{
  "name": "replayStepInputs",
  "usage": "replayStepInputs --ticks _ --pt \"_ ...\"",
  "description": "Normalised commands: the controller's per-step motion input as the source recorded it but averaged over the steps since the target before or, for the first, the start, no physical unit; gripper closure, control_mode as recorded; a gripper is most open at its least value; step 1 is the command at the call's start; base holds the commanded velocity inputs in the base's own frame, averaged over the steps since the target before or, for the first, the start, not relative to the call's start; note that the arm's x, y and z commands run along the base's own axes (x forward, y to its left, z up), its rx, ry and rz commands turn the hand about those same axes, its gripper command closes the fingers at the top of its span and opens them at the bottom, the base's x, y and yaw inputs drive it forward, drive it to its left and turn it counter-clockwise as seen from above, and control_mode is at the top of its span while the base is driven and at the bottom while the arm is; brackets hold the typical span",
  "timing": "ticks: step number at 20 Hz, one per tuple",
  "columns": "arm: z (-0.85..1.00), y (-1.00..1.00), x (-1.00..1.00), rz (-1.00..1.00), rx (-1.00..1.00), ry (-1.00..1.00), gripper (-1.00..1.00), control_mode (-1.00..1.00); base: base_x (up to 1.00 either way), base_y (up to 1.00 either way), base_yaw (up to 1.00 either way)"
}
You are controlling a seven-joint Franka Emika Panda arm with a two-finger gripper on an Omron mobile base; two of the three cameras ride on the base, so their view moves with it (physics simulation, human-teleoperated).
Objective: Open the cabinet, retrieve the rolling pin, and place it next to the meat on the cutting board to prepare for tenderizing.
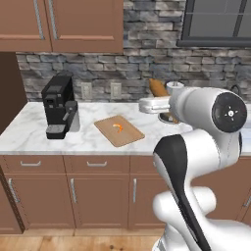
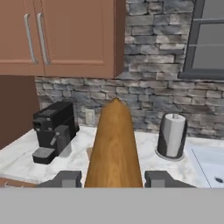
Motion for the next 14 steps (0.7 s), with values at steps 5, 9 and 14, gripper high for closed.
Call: replayStepInputs --ticks 5,9,14 --pt "-0.53 0.0 0.2 0.0 0.04 0.1 1.0 -1.0 0.0 0.0 0.0" --pt "-0.32 0.0 0.25 0.0 0.04 0.06 1.0 -1.0 0.0 0.0 0.0" --pt "-0.05 0.0 0.07 0.0 0.0 0.0 1.0 1.0 0.34 0.0 0.0"
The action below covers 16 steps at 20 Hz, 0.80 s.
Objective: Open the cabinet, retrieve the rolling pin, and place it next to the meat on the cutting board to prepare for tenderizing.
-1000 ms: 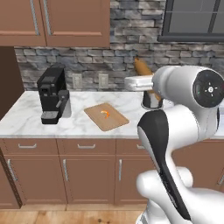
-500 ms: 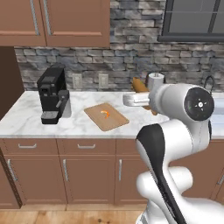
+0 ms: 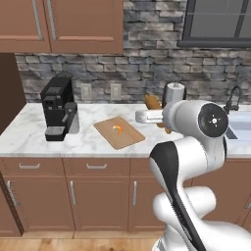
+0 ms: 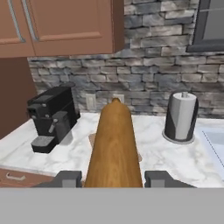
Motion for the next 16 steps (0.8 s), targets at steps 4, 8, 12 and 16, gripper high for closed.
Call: replayStepInputs --ticks 4,8,12,16 --pt "0.0 0.0 0.0 0.0 0.0 0.0 1.0 1.0 0.65 0.0 0.0" --pt "0.0 0.0 0.0 0.0 0.0 0.0 1.0 1.0 0.69 0.0 0.0" --pt "0.0 0.0 0.0 0.0 0.0 0.0 1.0 1.0 0.58 0.0 0.02" --pt "0.0 0.0 0.0 0.0 0.0 0.0 1.0 1.0 0.55 0.0 0.03"
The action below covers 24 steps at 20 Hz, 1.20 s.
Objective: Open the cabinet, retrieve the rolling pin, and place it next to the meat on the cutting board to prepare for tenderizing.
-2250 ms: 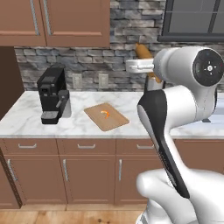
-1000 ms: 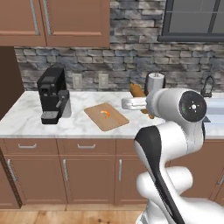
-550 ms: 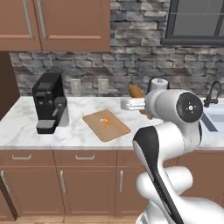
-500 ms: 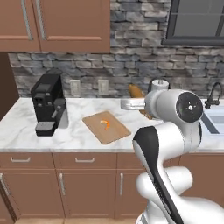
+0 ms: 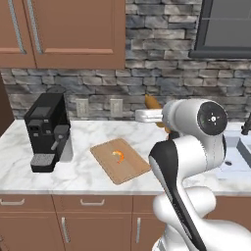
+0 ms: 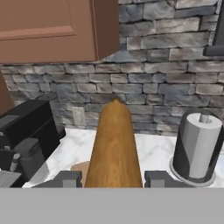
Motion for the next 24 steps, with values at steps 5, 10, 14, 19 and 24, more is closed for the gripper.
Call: replayStepInputs --ticks 5,10,14,19,24 --pt "0.0 0.0 0.0 0.0 0.0 0.0 1.0 1.0 0.48 0.0 0.03" --pt "0.0 0.0 0.0 0.0 0.0 0.0 1.0 1.0 0.46 0.07 0.0" --pt "0.0 0.0 0.0 0.0 0.0 0.0 1.0 1.0 0.63 0.12 0.0" --pt "0.0 0.0 0.0 0.0 0.0 0.0 1.0 1.0 0.32 0.03 0.0" --pt "0.0 0.0 0.0 0.0 0.0 0.0 1.0 1.0 0.05 0.0 0.0"
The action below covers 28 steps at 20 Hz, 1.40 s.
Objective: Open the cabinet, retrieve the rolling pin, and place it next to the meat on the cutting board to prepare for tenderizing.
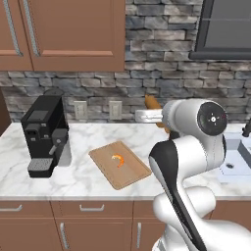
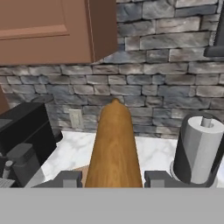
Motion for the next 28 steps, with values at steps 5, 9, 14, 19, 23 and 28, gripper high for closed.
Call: replayStepInputs --ticks 5,9,14,19,23,28 --pt "-0.2 0.0 -0.01 0.04 0.01 0.0 1.0 -1.0 0.0 0.0 0.0" --pt "-0.21 -0.16 -0.05 0.12 0.03 0.0 1.0 -1.0 0.0 0.0 0.0" --pt "-0.17 -0.3 0.0 0.17 0.01 0.0 1.0 -1.0 0.0 0.0 0.0" --pt "-0.34 -0.14 -0.04 0.2 0.0 0.01 1.0 -1.0 0.0 0.0 0.0" --pt "-0.56 0.1 0.02 0.17 -0.03 0.09 1.0 -1.0 0.0 0.0 0.0" --pt "-0.47 0.03 0.08 0.06 -0.11 0.05 1.0 -1.0 0.0 0.0 0.0"
